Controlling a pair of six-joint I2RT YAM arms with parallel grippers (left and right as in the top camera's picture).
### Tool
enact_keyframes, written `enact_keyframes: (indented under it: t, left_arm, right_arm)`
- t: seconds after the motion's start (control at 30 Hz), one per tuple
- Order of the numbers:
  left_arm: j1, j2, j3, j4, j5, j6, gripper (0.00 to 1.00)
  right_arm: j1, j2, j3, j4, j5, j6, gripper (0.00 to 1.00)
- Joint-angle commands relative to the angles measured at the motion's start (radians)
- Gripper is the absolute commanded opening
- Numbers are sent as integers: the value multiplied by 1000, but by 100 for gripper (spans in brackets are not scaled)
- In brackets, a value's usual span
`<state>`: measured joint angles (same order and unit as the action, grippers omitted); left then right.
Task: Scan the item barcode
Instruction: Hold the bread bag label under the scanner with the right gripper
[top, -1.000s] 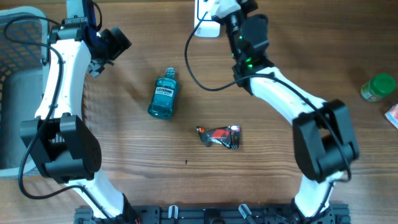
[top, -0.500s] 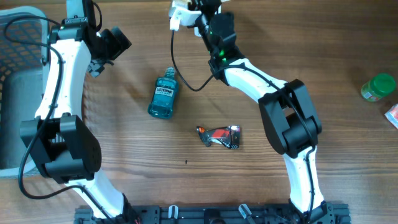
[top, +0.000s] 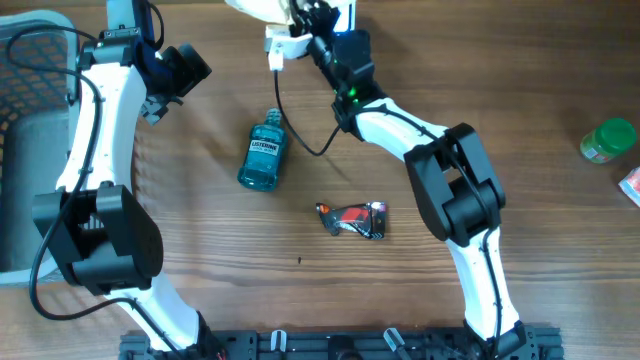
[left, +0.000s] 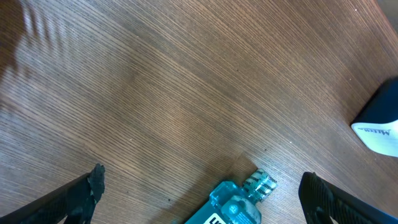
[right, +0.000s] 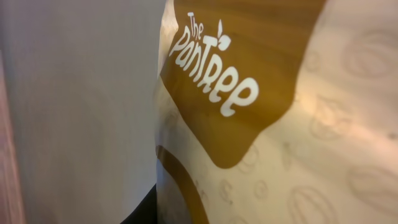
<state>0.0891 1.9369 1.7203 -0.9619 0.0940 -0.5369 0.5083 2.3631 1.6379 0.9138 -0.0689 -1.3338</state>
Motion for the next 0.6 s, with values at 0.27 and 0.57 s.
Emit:
enact_keyframes:
  t: [0.27,0.57]
  left_arm:
    - [5,-13,-2,0,-10,5,100]
    - [5,-13,-2,0,-10,5,100]
  right_arm:
    - [10,99,31,76,-38,164,5]
    - [10,99,32,73,-31,222,5]
